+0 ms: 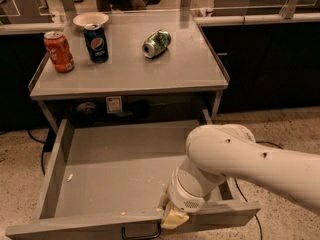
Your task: Close top drawer
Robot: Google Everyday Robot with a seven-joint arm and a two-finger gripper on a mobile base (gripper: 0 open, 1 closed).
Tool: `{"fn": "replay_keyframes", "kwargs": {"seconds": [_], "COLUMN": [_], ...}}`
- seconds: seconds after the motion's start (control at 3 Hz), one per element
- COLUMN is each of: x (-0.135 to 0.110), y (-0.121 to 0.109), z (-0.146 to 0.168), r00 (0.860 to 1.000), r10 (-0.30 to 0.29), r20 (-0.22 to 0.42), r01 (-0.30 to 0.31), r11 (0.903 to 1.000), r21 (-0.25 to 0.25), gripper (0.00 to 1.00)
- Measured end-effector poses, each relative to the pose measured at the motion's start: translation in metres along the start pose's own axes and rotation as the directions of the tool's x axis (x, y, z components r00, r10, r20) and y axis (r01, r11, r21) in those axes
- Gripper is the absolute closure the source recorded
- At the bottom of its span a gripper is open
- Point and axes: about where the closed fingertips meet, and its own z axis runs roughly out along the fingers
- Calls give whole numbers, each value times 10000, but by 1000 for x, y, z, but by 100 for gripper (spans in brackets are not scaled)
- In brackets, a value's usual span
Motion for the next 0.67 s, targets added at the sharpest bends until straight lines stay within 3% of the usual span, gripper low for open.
{"fn": "replay_keyframes", "kwargs": {"seconds": [0.67], "x": [-5], "y": [-31], "z": [-6], "r00": [9996], "r10": [-294], "r20": [4], "r01": [294], "r11": [9990], "r21": [338], "gripper": [100]}}
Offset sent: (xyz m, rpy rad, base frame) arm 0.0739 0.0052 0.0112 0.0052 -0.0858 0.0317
